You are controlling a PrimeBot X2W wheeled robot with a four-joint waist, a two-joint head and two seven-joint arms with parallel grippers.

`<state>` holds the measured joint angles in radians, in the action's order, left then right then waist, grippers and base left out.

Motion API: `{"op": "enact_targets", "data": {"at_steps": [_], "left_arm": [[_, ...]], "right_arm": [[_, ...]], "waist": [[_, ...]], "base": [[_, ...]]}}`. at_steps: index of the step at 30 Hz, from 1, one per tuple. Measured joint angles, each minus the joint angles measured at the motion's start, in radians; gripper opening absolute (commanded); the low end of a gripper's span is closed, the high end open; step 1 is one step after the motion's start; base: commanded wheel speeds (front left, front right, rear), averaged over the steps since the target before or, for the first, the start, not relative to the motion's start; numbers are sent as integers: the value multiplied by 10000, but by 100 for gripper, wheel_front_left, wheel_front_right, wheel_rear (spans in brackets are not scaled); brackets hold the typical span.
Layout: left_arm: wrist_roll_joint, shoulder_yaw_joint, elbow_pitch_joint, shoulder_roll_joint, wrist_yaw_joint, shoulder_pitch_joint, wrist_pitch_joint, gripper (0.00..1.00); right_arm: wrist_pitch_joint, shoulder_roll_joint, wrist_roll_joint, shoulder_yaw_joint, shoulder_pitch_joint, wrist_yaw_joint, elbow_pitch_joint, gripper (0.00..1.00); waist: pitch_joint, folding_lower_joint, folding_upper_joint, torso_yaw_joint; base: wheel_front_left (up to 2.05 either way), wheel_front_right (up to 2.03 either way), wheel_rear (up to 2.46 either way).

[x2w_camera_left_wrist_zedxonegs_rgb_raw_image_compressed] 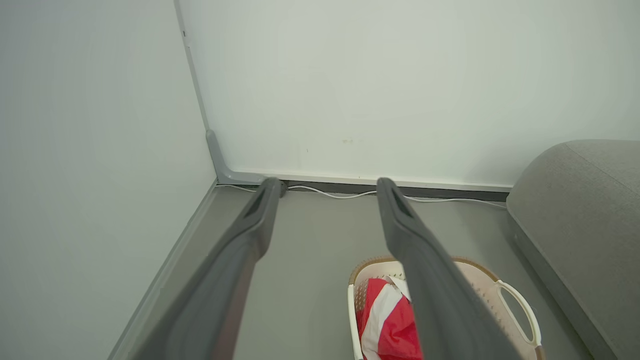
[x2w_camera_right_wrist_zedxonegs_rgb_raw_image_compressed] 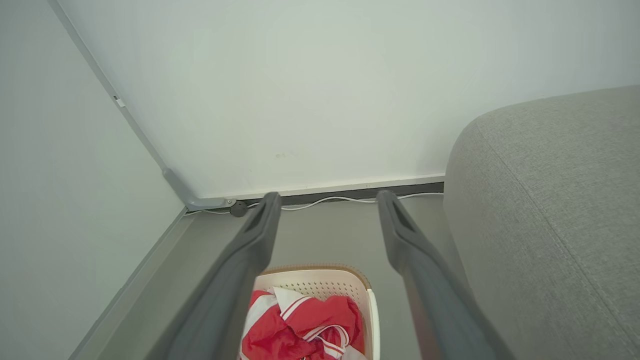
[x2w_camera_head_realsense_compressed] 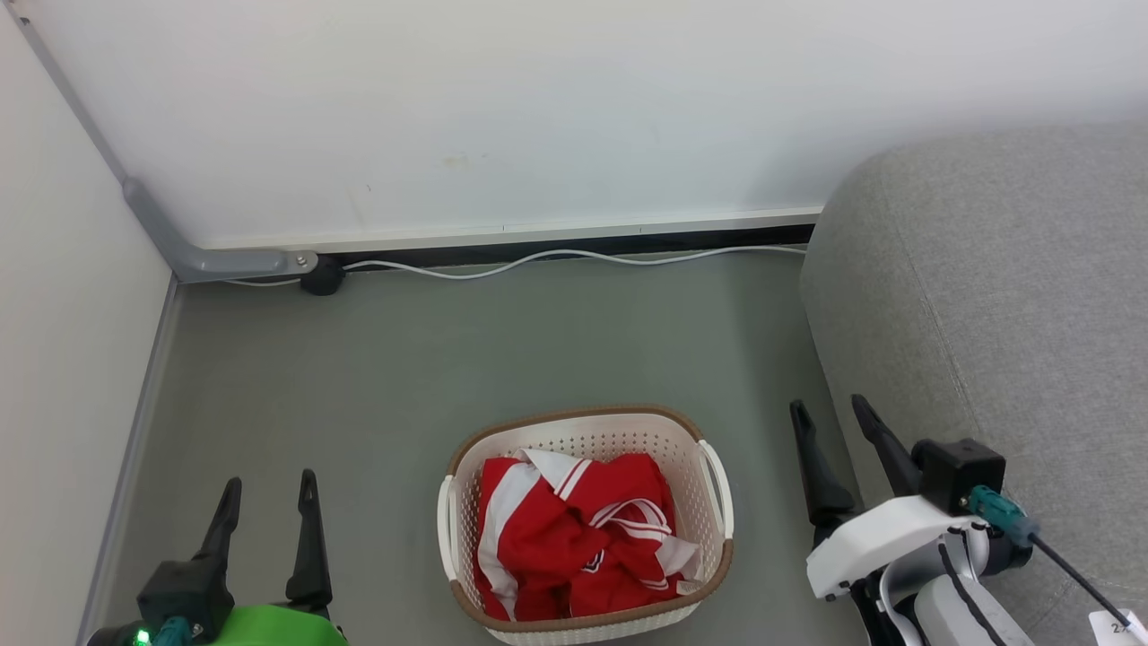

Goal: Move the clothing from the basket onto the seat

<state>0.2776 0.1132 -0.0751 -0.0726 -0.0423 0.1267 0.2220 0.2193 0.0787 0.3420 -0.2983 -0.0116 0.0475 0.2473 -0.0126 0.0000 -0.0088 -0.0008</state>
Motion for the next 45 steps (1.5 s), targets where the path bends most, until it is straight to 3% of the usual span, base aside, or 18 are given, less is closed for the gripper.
{"op": "enact_targets", "data": {"at_steps": [9, 36, 45], "left_arm": [[-995, 128, 176, 2, -21, 212, 272, 100], [-997, -63, 96, 44, 245, 227, 272, 100], [-1231, 50, 186, 44, 334, 208, 272, 100]], "right_arm": [[282, 21, -1081, -295, 6, 75, -33, 100], [284, -8, -1091, -119, 13, 27, -15, 100], [324, -13, -1160, -4, 5, 27, -176, 100]], "waist": [[2, 0, 0, -3], [91, 0, 0, -27], [563, 0, 0, -45]], "base": [[0, 0, 0], [0, 0, 0], [0, 0, 0]]}}
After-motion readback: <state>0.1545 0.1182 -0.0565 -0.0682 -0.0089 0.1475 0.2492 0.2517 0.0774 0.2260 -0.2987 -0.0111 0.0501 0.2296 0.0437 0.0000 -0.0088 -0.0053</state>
